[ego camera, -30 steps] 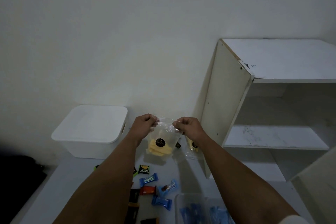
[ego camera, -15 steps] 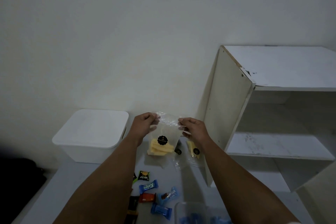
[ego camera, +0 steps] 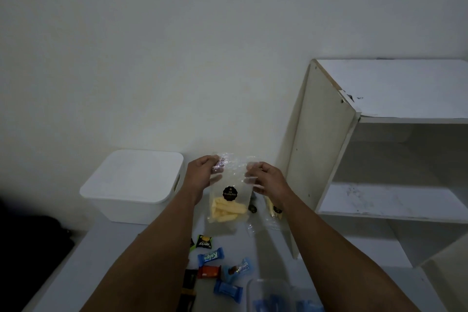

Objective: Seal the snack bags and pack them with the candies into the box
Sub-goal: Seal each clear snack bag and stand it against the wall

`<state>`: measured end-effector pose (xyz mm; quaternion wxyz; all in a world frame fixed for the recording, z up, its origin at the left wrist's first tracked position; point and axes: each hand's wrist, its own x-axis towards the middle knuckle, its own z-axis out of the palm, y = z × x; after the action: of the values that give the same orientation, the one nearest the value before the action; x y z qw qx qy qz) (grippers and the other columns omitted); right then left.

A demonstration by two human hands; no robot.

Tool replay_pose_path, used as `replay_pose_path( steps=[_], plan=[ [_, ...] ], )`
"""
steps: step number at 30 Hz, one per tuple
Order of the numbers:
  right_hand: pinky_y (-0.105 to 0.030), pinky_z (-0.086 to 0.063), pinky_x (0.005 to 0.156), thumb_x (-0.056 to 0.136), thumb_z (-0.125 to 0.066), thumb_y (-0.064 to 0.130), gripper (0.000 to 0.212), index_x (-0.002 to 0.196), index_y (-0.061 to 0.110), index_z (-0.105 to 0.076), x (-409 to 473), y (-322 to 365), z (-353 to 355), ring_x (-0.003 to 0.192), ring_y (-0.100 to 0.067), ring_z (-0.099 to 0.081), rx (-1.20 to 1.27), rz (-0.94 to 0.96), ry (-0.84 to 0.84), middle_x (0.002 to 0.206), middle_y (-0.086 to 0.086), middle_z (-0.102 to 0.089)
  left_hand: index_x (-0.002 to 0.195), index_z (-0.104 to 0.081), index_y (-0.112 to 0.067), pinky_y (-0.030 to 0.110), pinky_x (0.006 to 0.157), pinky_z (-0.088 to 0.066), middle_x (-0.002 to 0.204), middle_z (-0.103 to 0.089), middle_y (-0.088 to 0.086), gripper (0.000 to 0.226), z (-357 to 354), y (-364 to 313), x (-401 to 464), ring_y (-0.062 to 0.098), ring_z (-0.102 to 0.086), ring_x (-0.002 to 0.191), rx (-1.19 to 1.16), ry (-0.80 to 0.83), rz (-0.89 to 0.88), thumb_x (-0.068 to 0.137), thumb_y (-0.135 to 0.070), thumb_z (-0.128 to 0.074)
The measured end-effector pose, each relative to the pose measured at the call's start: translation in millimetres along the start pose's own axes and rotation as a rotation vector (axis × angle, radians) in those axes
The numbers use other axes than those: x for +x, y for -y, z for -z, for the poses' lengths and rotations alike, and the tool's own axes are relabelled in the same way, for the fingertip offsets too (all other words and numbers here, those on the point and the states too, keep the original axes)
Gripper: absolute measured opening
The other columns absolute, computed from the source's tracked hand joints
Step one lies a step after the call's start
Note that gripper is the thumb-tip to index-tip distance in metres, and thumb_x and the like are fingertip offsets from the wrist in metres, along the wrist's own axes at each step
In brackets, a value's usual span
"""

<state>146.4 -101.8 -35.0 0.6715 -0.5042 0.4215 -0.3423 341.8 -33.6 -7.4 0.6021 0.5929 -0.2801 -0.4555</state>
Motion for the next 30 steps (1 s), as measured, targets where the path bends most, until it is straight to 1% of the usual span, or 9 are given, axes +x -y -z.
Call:
replay_pose_path(
  steps=[2,5,9,12,16,20,22,26,30],
  plan=[
    [-0.035,-0.050,0.078,0.088,-0.075,0.025,0.024,0.110,0.016,-0.071,-1,-9,-3,0.093,-0.024,-0.075,-0.070,-0.057,0.074,0.103,-0.005,-0.078,0.102,-0.076,-0.008,0.035,0.081,-0.059,0.093,-0.073,0.005,0.019,6,3,3,0.019,-0.069,0.084,-0.031,-0.008,0.013,0.099,-0.020,-0.061],
    [-0.032,-0.052,0.066,0.091,-0.072,0.023,0.012,0.101,0.016,-0.074,-1,-34,-13,0.077,-0.015,-0.069,-0.150,-0.126,0.121,0.099,-0.002,-0.078,0.102,-0.076,-0.014,0.034,0.085,-0.057,0.097,-0.076,0.006,0.016,17,12,5,0.019,-0.071,0.089,-0.003,-0.026,0.031,0.098,-0.021,-0.061],
    [-0.039,-0.058,0.074,0.094,-0.068,0.022,0.022,0.110,0.007,-0.069,1,-63,-25,0.091,-0.018,-0.068,-0.098,-0.210,0.040,0.100,-0.001,-0.075,0.107,-0.074,-0.020,0.037,0.091,-0.054,0.105,-0.077,0.001,0.019,34,47,4,0.015,-0.071,0.101,0.126,-0.045,0.069,0.095,-0.031,-0.065],
    [-0.045,-0.058,0.082,0.094,-0.068,0.021,0.022,0.111,0.007,-0.069,12,-74,-32,0.091,-0.017,-0.066,-0.096,-0.213,-0.019,0.098,0.000,-0.073,0.109,-0.074,-0.018,0.039,0.094,-0.052,0.111,-0.073,0.002,0.025,50,77,10,0.018,-0.067,0.104,0.275,-0.057,0.130,0.092,-0.035,-0.067],
    [-0.039,-0.059,0.078,0.095,-0.065,0.014,0.016,0.108,0.008,-0.072,45,-79,-44,0.089,-0.017,-0.068,-0.110,-0.202,-0.098,0.094,0.001,-0.074,0.117,-0.068,-0.010,0.042,0.091,-0.050,0.118,-0.065,0.011,0.038,63,104,27,0.025,-0.061,0.102,0.362,-0.040,0.314,0.091,-0.038,-0.069],
    [-0.025,-0.057,0.066,0.095,-0.062,0.002,0.015,0.105,0.003,-0.073,90,-88,-63,0.081,-0.011,-0.066,-0.187,-0.191,-0.126,0.090,0.000,-0.072,0.118,-0.059,-0.020,0.042,0.087,-0.056,0.114,-0.062,0.002,0.048,75,122,56,0.025,-0.069,0.098,0.240,-0.007,0.551,0.086,-0.054,-0.070],
    [-0.030,-0.057,0.073,0.095,-0.061,0.003,0.014,0.099,0.009,-0.074,117,-95,-73,0.087,-0.013,-0.066,-0.229,-0.194,-0.113,0.093,0.001,-0.073,0.117,-0.060,-0.016,0.040,0.082,-0.058,0.113,-0.064,0.005,0.045,79,131,81,0.024,-0.071,0.096,0.158,-0.054,0.544,0.088,-0.048,-0.072],
    [-0.038,-0.055,0.090,0.097,-0.057,0.009,0.020,0.098,0.020,-0.073,170,-108,-95,0.098,-0.014,-0.064,-0.347,-0.199,-0.093,0.102,0.004,-0.070,0.090,-0.063,-0.016,0.040,0.081,-0.054,0.098,-0.066,0.011,0.012,82,143,130,0.026,-0.067,0.095,-0.005,-0.190,0.540,0.094,-0.025,-0.069],
    [-0.032,-0.056,0.077,0.100,-0.054,0.014,0.023,0.095,0.028,-0.072,213,-125,-117,0.098,-0.017,-0.065,-0.366,-0.211,-0.054,0.104,0.004,-0.069,0.111,-0.063,-0.009,0.040,0.078,-0.055,0.109,-0.065,0.018,0.017,96,171,172,0.029,-0.067,0.099,-0.107,-0.271,0.545,0.097,-0.019,-0.065]
  ],
)
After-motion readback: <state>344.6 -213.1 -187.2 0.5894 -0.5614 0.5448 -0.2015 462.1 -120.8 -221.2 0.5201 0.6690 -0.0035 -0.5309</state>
